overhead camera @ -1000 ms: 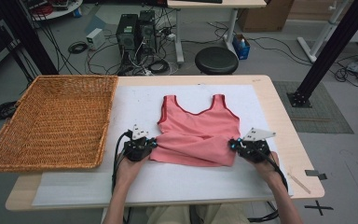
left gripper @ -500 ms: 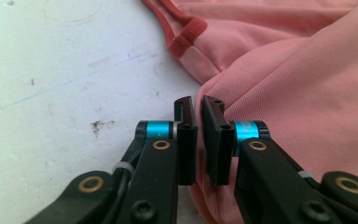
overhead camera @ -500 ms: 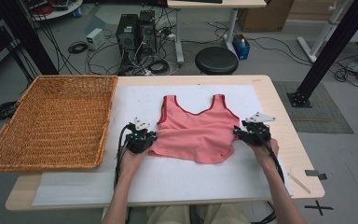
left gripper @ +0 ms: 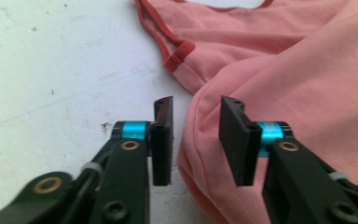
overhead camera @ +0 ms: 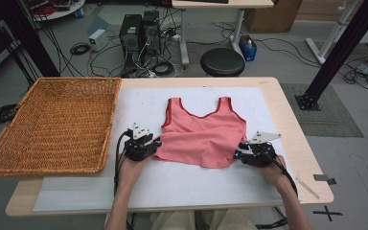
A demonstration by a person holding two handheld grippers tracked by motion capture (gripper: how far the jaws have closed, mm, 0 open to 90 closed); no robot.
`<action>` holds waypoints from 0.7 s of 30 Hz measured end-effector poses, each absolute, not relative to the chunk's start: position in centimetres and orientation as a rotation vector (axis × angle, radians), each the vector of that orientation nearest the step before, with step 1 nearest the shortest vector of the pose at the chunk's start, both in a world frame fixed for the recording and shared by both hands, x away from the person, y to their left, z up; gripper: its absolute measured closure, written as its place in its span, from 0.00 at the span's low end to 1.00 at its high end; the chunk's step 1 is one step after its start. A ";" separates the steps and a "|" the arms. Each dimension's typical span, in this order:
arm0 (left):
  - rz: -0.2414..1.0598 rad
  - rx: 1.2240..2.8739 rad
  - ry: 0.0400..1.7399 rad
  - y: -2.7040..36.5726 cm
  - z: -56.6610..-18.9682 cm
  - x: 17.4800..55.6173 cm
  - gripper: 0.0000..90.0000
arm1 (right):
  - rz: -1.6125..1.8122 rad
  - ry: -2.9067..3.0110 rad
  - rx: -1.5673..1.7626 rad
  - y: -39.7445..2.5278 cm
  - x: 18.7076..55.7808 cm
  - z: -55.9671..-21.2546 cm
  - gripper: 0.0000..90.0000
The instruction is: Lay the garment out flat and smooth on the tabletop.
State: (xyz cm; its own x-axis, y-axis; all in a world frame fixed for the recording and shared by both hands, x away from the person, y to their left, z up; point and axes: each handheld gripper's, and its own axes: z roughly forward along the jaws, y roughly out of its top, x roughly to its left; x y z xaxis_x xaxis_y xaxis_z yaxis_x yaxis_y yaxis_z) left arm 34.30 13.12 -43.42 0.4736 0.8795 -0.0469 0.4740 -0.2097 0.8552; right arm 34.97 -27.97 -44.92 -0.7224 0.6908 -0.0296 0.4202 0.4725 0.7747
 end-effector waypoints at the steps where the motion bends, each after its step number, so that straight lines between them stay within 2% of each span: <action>1: 0.582 1.837 1.145 13.2 -43.3 34.1 0.68 | 1.096 2.402 0.931 -27.7 35.2 -45.0 0.67; 3: 0.571 1.825 1.151 13.5 -43.3 33.6 0.68 | 1.098 2.423 0.928 -27.5 35.6 -45.0 0.71; 7: 0.526 1.831 1.153 13.7 -43.6 32.7 0.68 | 1.094 2.436 0.889 -27.3 35.2 -45.0 0.91; 12: 0.563 1.880 1.212 13.2 -44.8 32.2 0.63 | 1.079 2.368 0.910 -27.4 34.3 -44.9 0.94; 14: 0.536 1.890 1.240 13.4 -45.1 32.6 0.61 | 1.093 2.347 0.926 -27.7 34.1 -45.0 0.94; 15: 0.522 1.890 1.223 13.4 -45.0 32.6 0.64 | 1.094 2.344 0.930 -27.8 33.9 -44.9 0.94; 18: 0.493 1.916 1.163 13.2 -44.6 32.3 0.88 | 1.084 2.313 0.944 -28.4 33.2 -44.6 0.95; 21: 0.494 1.918 1.144 13.1 -44.1 31.7 0.93 | 1.094 2.263 0.986 -29.4 31.8 -44.2 0.95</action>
State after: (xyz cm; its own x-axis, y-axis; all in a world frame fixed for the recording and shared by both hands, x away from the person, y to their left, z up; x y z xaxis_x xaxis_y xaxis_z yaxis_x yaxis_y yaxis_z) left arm 31.68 13.15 -44.14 0.5084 0.8577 -0.0768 0.5320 -0.2426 0.8113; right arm 31.77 -29.42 -44.22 -0.6503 0.7558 -0.0765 0.4097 0.4338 0.8025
